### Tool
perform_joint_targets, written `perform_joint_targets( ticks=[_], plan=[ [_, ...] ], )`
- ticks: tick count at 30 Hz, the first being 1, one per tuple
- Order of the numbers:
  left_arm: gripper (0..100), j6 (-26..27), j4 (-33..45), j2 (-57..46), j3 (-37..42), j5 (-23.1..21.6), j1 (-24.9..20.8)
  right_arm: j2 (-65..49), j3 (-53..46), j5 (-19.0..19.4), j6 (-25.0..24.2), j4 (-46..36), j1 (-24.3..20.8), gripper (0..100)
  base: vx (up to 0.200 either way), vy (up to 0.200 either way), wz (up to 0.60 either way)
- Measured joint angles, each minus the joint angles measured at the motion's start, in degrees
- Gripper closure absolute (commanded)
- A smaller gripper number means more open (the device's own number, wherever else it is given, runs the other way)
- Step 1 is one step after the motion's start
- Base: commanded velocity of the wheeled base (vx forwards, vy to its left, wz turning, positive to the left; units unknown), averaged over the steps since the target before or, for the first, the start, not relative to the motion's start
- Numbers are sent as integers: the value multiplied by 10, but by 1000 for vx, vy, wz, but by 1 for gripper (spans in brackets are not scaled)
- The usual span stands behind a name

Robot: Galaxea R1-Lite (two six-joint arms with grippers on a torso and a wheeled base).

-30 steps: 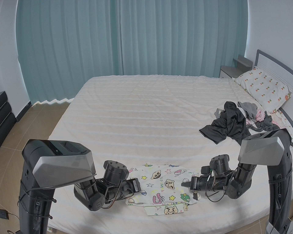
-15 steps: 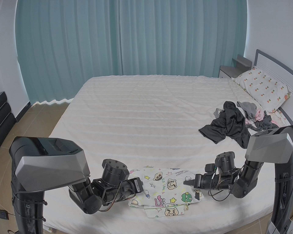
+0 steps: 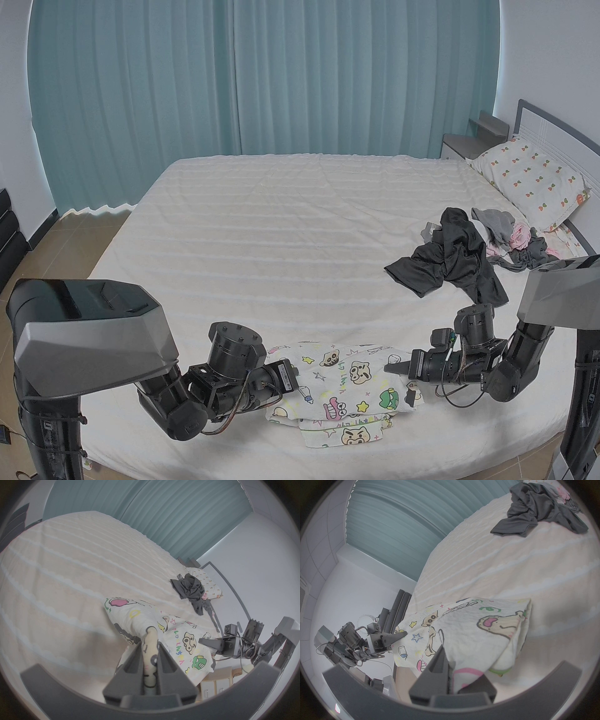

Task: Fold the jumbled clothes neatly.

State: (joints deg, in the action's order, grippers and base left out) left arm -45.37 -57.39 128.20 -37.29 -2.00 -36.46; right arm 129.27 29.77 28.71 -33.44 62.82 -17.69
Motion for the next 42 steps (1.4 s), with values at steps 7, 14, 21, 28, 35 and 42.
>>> perform_joint_targets(
  ticks=[7, 14, 21, 28, 35, 42],
  plan=[
    [100, -4, 1, -12, 0, 0, -12, -25, -13, 11, 0, -9, 11, 100, 0, -200, 0],
    [100, -4, 2, -15, 0, 0, -23, -35, -14, 11, 4, -19, 14, 100, 0, -200, 0],
    [100, -4, 2, -13, 0, 0, -26, -46, -12, 11, 5, -48, 19, 100, 0, -200, 0],
    [100, -4, 1, -12, -2, -1, -30, -54, -9, 10, 11, -57, 21, 100, 0, -200, 0],
    [100, -4, 1, -11, -2, -1, -30, -53, -9, 10, 15, -57, 21, 100, 0, -171, 0],
    [100, -2, -2, -2, -2, 1, -25, -37, -8, 4, 57, -56, 22, 100, 0, 0, 0]
  ],
)
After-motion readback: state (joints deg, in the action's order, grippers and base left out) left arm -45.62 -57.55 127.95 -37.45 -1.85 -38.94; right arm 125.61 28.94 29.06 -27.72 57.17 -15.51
